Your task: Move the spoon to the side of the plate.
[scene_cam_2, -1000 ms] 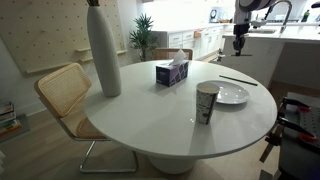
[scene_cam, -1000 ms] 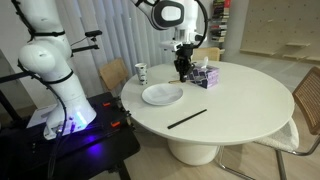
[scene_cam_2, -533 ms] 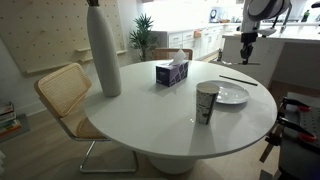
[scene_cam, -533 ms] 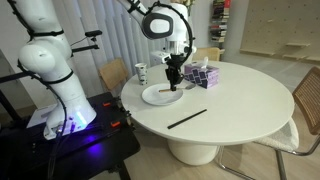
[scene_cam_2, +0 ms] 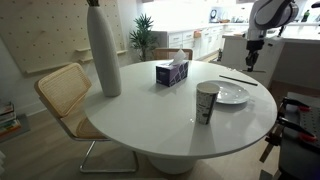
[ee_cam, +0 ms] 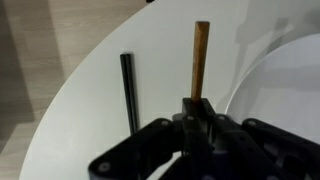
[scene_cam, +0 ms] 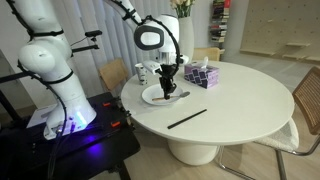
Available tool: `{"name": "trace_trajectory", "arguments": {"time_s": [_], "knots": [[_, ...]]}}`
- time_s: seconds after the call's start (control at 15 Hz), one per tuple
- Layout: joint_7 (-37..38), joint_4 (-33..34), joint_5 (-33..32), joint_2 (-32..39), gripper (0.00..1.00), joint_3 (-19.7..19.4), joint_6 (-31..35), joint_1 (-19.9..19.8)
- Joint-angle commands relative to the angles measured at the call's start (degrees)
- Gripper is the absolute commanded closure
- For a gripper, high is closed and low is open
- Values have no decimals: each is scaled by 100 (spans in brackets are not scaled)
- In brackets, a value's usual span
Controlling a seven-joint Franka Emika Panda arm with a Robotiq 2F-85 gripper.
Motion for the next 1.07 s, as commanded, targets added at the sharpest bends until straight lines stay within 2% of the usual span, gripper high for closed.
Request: {"name": "trace_trajectory", "arguments": {"time_s": [0.0,0.4,1.0], "knots": [[96,-278,-44,-183,97,4,201,-5],[-79,-402,92,-25,97,71,373,23],[-42,101,7,460,97,184,608,54]]}}
